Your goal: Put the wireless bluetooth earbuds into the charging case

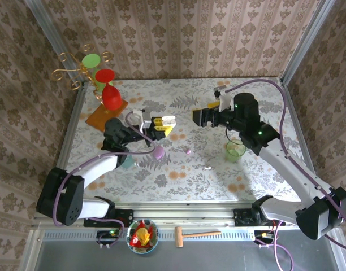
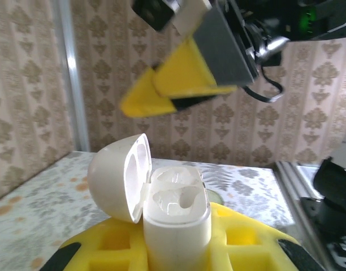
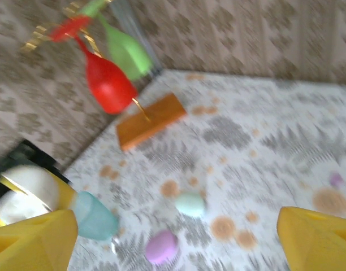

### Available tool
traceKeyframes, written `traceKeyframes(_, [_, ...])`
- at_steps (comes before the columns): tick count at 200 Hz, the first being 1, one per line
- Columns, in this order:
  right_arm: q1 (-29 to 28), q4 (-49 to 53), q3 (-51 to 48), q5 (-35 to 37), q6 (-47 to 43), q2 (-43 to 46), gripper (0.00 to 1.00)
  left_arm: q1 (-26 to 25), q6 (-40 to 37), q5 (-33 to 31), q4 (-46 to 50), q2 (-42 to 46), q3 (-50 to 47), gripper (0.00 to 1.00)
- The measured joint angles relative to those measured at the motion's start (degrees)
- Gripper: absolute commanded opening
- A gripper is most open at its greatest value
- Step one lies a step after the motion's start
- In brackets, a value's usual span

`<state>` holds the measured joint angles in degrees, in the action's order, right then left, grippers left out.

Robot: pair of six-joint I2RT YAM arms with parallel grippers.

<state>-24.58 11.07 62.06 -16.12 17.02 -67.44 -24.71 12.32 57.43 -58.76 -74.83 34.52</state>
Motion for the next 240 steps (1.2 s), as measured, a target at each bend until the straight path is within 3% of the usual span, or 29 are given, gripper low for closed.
traceKeyframes(47, [-7.6,17.4,-0.2,15.2,10.5,0.0,0.84,3.0,-2.0,-4.2,-1.7,1.2,-1.4,0.00])
traceKeyframes(88, [-17.4,25.4,-7.4,24.8,28.3,0.1,0.69,3.1,-2.1,-5.0,-5.2,0.8,-2.3,0.00])
traceKeyframes(126, [-20.1,24.7,-17.6,25.0,42.5,0.2,0.58,3.1,-2.0,-5.0,-7.7,-0.2,-2.4,0.00])
traceKeyframes(160, [-20.3,20.7,-20.8,25.0,50.9,-2.3,0.45,3.1,-2.0,-5.0,-8.3,-0.2,-2.4,0.00])
traceKeyframes(199, [-20.0,15.8,-22.2,24.7,56.7,-6.8,0.35,3.1,-1.6,-4.9,-8.9,-0.2,-2.8,0.00])
traceKeyframes(240, [-18.3,13.0,-23.7,24.5,59.8,-9.1,0.32,3.1,-1.5,-4.7,-9.0,-0.2,-2.8,0.00])
